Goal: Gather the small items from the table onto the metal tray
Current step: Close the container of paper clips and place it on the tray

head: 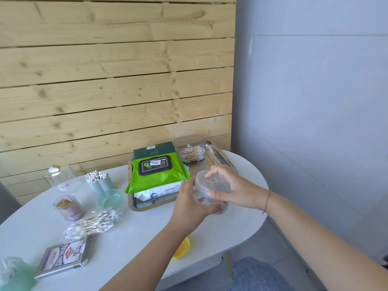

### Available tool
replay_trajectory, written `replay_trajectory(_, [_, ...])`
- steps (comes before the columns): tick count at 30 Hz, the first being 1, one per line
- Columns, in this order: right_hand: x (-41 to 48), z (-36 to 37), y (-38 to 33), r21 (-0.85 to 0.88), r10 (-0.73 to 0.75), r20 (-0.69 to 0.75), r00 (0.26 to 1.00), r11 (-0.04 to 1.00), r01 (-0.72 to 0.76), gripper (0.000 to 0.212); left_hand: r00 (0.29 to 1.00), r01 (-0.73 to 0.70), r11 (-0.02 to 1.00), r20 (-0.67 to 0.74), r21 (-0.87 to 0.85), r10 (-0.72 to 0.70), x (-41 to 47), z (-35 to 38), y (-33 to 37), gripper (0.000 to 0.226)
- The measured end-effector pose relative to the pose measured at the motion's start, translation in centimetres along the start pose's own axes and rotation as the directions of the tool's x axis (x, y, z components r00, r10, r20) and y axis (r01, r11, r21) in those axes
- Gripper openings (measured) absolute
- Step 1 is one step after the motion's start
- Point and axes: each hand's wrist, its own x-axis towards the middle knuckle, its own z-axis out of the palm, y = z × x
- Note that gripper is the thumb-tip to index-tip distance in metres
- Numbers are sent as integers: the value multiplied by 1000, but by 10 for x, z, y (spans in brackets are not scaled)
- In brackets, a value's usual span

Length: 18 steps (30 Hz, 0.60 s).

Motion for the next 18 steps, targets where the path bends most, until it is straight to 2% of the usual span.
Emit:
replay_trajectory(2, [3,7,-1,70,56,-107,993,996,-49,36,999,-40,999,23,-5,40,-1,1,4,86])
replay_trajectory(4, [5,10,-2,82,111,-153,982,992,-100,41,998,-57,998,38,-18,58,-1,0,4,90])
replay_trajectory(7, [7,10,-3,172,175,-73,982,972,-160,77,999,-36,992,17,-117,39,-4,-7,9,93])
replay_trajectory(9, [8,11,-5,273,192,-18,981,945,-180,82,999,40,967,36,-250,-31,-5,-12,14,100])
replay_trajectory(11, [10,13,-9,411,212,-32,977,894,-181,75,984,151,876,154,-457,-90,-5,-18,20,96])
replay_trajectory(13, [14,15,-14,475,205,-83,975,869,-142,76,943,299,704,312,-644,-114,-6,-22,29,66])
replay_trajectory(14, [15,17,-17,460,184,-107,977,880,-116,79,924,357,629,360,-690,-129,-6,-22,32,46])
replay_trajectory(15, [16,19,-21,419,153,-120,981,903,-89,81,911,395,584,386,-709,-148,-7,-21,36,36])
replay_trajectory(18, [16,18,-28,231,37,-115,993,973,-9,80,911,398,555,384,-730,-147,-3,-16,34,58])
